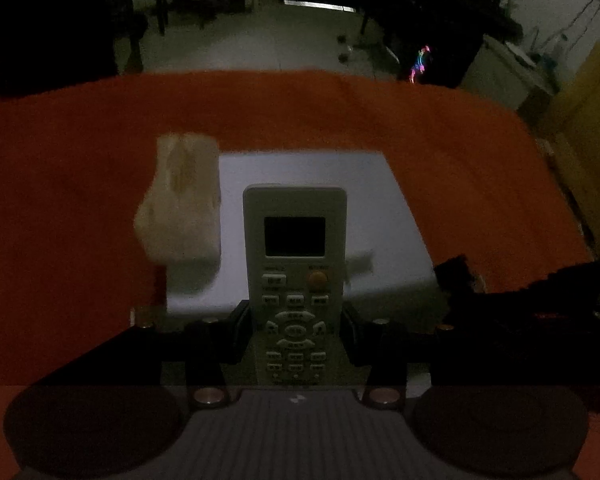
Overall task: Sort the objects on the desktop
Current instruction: 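Lift and carry the vial with the right tool while the left tool carries the remote to the box, then lower the vial and remote into the box and open both tools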
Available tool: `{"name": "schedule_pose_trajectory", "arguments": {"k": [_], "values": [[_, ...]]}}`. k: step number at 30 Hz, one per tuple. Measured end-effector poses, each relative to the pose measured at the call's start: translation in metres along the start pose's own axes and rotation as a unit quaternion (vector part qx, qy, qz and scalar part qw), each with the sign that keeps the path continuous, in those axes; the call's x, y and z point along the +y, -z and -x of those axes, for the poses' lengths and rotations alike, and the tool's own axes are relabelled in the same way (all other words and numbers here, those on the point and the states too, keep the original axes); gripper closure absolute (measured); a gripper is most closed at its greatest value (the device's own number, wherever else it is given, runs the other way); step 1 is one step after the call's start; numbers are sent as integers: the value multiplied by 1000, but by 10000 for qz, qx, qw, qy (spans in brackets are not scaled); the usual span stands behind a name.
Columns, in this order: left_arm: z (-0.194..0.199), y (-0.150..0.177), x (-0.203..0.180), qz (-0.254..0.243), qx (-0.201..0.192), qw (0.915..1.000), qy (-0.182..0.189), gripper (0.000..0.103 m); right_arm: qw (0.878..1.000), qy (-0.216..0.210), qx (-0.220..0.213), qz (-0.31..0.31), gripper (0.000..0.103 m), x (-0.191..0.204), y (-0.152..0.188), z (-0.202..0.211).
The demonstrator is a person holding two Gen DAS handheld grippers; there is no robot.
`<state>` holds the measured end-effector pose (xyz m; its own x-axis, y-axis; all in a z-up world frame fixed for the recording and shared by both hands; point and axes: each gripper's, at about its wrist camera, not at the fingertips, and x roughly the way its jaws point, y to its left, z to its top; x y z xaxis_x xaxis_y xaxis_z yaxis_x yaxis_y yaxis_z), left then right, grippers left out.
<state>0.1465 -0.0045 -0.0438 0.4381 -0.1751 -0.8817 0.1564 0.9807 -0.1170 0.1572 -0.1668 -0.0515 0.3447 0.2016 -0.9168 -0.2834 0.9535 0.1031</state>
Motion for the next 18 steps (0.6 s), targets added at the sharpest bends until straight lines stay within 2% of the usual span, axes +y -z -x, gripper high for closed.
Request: {"name": "schedule_pose_trajectory", "arguments": {"k": [7, 12, 18], "values": [[-19, 53, -2, -148, 725, 9972, 108, 63, 9982, -58, 603, -14, 80, 13, 31, -40], [-50, 79, -1, -112, 1297, 9913, 198, 63, 9940, 69, 1088, 20, 80, 16, 55, -69], [-79, 92, -4, -113, 1558, 9877, 115, 63, 9893, 191, 1426, -252, 80, 5, 82, -95]]}}
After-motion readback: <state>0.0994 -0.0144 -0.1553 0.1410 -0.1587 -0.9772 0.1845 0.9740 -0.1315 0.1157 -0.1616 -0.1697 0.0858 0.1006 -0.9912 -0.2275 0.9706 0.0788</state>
